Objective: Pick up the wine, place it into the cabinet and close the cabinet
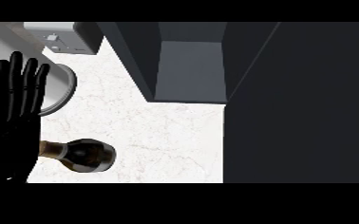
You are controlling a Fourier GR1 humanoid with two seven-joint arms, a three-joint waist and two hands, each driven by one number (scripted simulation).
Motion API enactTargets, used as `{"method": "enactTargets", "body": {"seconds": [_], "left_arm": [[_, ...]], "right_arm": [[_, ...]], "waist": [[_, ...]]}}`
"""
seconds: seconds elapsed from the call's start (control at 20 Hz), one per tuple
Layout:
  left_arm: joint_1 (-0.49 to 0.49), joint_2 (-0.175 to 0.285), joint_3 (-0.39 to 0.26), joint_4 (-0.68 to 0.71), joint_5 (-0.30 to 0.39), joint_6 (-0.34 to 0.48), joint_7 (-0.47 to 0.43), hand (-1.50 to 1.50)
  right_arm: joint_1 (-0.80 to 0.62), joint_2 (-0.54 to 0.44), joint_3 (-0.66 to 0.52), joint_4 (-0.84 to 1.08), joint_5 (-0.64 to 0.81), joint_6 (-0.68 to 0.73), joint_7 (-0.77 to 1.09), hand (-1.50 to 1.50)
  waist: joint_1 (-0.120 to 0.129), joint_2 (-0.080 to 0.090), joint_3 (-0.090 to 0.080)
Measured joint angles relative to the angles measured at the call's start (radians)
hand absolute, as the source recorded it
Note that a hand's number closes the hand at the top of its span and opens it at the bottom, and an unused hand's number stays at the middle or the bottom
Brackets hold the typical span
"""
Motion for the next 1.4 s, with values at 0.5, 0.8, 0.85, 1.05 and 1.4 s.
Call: {"method": "enactTargets", "body": {"seconds": [0.5,0.8,0.85,1.05,1.4], "left_arm": [[0.297,-0.061,-0.16,-0.15,0.15,-0.048,0.05,-1.5],[0.446,-0.08,-0.321,-0.306,0.166,-0.002,0.132,-1.5],[0.451,-0.082,-0.345,-0.315,0.156,0.014,0.143,-1.5],[0.463,-0.084,-0.424,-0.344,0.106,0.058,0.183,-1.5],[0.476,-0.078,-0.505,-0.385,0.043,0.13,0.25,-1.5]], "right_arm": [[0.154,-0.006,0.109,-0.112,-0.04,0.085,0.056,-1.5],[0.213,-0.034,0.142,-0.24,-0.092,0.125,0.167,-1.5],[0.207,-0.039,0.143,-0.261,-0.098,0.124,0.199,-1.5],[0.22,-0.033,0.177,-0.327,-0.084,0.116,0.258,-1.5],[0.133,-0.03,0.179,-0.343,-0.078,0.087,0.365,-1.5]], "waist": [[-0.022,-0.033,-0.002],[-0.026,-0.034,-0.002],[-0.026,-0.034,-0.002],[-0.028,-0.033,-0.002],[-0.025,-0.033,-0.002]]}}
